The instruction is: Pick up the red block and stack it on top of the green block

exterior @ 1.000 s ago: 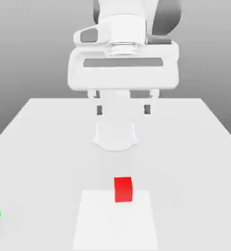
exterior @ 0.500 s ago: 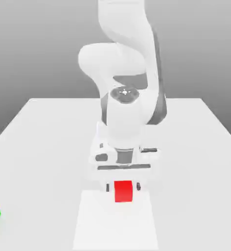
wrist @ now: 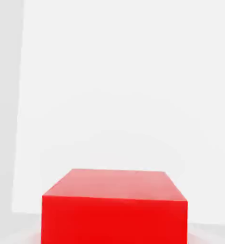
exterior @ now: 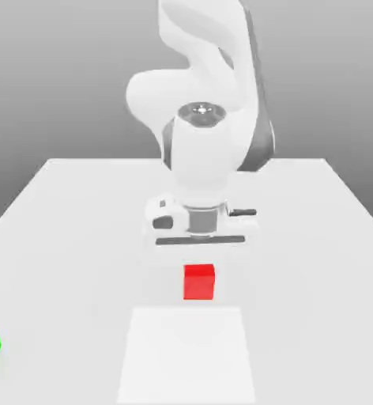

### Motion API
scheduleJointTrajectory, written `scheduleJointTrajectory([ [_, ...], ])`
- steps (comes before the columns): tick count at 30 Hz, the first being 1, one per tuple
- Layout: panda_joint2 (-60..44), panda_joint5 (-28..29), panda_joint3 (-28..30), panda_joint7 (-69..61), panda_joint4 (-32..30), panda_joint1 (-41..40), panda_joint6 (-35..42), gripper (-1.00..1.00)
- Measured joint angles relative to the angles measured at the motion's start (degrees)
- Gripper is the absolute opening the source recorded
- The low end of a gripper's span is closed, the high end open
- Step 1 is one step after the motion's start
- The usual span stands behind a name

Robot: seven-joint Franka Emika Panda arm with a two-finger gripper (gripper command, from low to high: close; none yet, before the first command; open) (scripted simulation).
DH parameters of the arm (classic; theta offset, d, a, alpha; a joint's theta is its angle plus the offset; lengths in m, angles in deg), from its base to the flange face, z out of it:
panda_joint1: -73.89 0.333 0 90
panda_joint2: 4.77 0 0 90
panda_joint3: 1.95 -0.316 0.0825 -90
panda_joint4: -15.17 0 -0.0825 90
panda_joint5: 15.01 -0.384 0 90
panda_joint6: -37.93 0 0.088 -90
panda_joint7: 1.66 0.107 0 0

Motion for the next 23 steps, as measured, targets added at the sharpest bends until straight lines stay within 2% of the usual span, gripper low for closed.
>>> scheduleJointTrajectory([
  [7,-7.9,-2.5,6.2,5.5,14.3,-11.9,6.7,-1.0],
  [15,-17.2,-6.0,14.4,11.5,30.9,-21.4,14.3,-1.0],
  [19,-24.6,-9.7,13.2,9.9,33.4,-24.3,9.7,-1.0],
  [20,-26.3,-10.6,12.6,9.3,33.6,-24.9,8.3,1.0],
  [23,-26.3,-10.6,12.6,9.3,33.6,-24.9,8.3,1.0],
])
